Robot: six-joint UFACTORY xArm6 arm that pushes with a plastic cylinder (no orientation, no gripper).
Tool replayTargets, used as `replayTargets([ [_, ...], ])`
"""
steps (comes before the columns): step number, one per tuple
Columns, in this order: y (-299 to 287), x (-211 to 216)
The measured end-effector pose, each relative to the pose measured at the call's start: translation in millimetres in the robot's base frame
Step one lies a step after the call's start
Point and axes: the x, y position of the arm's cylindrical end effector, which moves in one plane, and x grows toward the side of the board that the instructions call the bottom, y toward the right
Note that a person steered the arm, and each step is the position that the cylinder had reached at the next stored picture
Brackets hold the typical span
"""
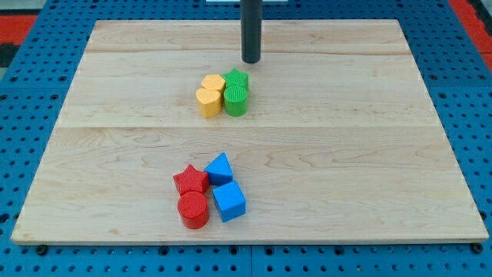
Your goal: Separate yellow blocks from green blocks
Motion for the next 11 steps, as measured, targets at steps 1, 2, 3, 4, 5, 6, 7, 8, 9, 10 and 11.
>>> replayTargets([
  [1,-42.3,-18.8],
  [2,-90.9,-17.0],
  [3,-120.1,17.4],
  [4,-140.7,59.9],
  [5,-144.9,103.4],
  [6,-146.3,145.2],
  [7,-123.7,174.5],
  [8,-101.8,176.0],
  [9,-84.6,166.0],
  [10,-73.1,154.0],
  [11,-68.4,138.8],
])
